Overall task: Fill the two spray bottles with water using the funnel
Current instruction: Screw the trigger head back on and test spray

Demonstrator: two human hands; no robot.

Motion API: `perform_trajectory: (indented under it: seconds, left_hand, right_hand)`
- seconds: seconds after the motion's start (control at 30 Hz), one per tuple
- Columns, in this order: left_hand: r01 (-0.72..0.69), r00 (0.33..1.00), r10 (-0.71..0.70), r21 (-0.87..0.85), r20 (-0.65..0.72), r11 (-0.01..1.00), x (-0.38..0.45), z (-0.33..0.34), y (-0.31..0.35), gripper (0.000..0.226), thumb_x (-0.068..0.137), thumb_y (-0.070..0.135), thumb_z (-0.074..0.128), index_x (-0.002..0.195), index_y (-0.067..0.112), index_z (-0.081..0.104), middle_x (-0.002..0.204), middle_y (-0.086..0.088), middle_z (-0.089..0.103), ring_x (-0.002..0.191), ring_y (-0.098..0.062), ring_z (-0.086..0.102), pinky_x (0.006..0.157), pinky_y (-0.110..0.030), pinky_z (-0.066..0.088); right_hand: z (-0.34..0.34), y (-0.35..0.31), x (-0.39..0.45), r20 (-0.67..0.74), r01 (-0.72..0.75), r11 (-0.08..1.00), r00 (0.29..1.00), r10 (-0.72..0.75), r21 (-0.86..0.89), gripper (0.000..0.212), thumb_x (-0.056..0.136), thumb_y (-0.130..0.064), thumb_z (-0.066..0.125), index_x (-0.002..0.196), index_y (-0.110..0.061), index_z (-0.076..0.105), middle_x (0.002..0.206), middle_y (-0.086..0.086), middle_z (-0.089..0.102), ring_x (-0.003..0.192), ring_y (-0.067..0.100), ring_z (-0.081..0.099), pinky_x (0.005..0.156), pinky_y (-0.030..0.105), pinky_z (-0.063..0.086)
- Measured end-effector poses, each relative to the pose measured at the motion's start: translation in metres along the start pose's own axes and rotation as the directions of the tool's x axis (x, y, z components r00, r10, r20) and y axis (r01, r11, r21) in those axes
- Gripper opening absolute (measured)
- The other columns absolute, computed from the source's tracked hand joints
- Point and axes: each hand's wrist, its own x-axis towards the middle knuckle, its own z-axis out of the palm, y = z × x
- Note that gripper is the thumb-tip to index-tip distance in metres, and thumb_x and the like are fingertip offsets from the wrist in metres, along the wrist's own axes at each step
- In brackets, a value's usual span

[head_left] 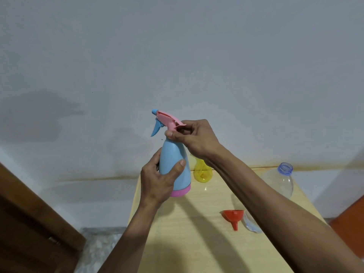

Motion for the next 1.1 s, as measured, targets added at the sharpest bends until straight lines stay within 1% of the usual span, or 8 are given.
perform_trajectory:
  seconds: [0.27,0.4,0.47,0.57,0.7,0.83,1.0,1.1]
  left_hand:
    - [-0.007,1.0,0.007,-0.001,0.012,1.0,-0.002,0.004,0.002,0.066,0.063,0.059,0.075,0.121,0.029,0.064,0.108,0.013,0.069,0.095,-0.007,0.068,0.071,-0.031,0.061]
    - [-0.023,0.999,0.022,0.017,0.026,1.0,-0.003,0.009,0.005,0.056,0.063,0.06,0.076,0.114,0.042,0.062,0.109,0.016,0.068,0.095,-0.005,0.067,0.07,-0.026,0.06]
    - [-0.03,1.0,0.029,0.035,0.011,0.999,-0.004,0.011,0.005,0.054,0.064,0.059,0.077,0.113,0.044,0.06,0.109,0.016,0.067,0.095,-0.005,0.067,0.069,-0.025,0.06]
    - [-0.035,0.999,0.036,0.077,-0.02,0.996,-0.004,0.014,0.004,0.053,0.068,0.051,0.082,0.115,0.041,0.059,0.11,0.016,0.066,0.095,-0.007,0.066,0.069,-0.022,0.06]
    - [-0.035,0.997,0.042,0.11,-0.063,0.993,-0.007,0.018,0.005,0.06,0.061,0.064,0.075,0.113,0.038,0.06,0.106,0.016,0.065,0.094,-0.005,0.065,0.067,-0.019,0.057]
    - [-0.045,0.996,0.053,0.117,-0.071,0.992,-0.011,0.02,0.005,0.069,0.061,0.065,0.073,0.118,0.028,0.063,0.106,0.012,0.066,0.094,-0.008,0.065,0.066,-0.017,0.056]
    - [-0.047,0.996,0.055,0.118,-0.065,0.992,-0.024,0.019,0.006,0.064,0.065,0.056,0.077,0.118,0.024,0.063,0.105,0.011,0.066,0.093,-0.007,0.065,0.065,-0.012,0.053]
    - [-0.033,0.999,0.037,0.104,-0.038,0.994,-0.034,0.016,0.004,0.069,0.063,0.063,0.074,0.119,0.025,0.063,0.105,0.01,0.067,0.094,-0.01,0.065,0.064,-0.012,0.053]
  right_hand:
    - [0.001,-0.002,-0.003,-0.067,0.068,0.989,0.995,-0.078,-0.13,0.024,0.086,-0.041,0.078,0.094,-0.019,0.077,0.086,0.009,0.075,0.077,0.023,0.069,0.073,0.037,0.058]
    - [0.005,-0.005,-0.001,-0.141,0.073,0.981,0.985,-0.099,-0.182,0.044,0.09,-0.053,0.069,0.083,-0.01,0.076,0.081,0.015,0.073,0.065,0.017,0.057,0.063,0.033,0.046]
    - [0.006,-0.006,0.0,-0.176,0.064,0.983,0.98,-0.095,-0.173,0.052,0.088,-0.06,0.068,0.082,-0.009,0.077,0.079,0.015,0.074,0.065,0.026,0.061,0.062,0.032,0.047]
    - [0.008,-0.005,0.003,-0.216,0.041,0.977,0.972,-0.087,-0.21,0.055,0.087,-0.063,0.066,0.084,-0.009,0.079,0.079,0.013,0.075,0.078,0.031,0.07,0.065,0.042,0.055]
    - [0.013,-0.002,0.005,-0.283,0.009,0.957,0.955,-0.094,-0.288,0.064,0.085,-0.067,0.061,0.08,-0.004,0.073,0.075,0.017,0.07,0.072,0.037,0.066,0.064,0.05,0.055]
    - [0.016,-0.003,0.001,-0.346,-0.042,0.948,0.935,-0.073,-0.315,0.062,0.087,-0.062,0.061,0.073,-0.002,0.066,0.058,0.007,0.051,0.054,0.022,0.046,0.053,0.038,0.04]
    - [0.017,-0.005,-0.013,-0.39,-0.096,0.945,0.92,-0.036,-0.314,0.06,0.087,-0.059,0.063,0.053,-0.01,0.053,0.052,-0.001,0.043,0.051,0.02,0.041,0.053,0.031,0.033]
    - [0.02,-0.002,-0.023,-0.396,-0.097,0.942,0.918,-0.04,-0.32,0.06,0.088,-0.056,0.062,0.063,-0.002,0.057,0.055,0.003,0.044,0.053,0.021,0.04,0.054,0.032,0.034]
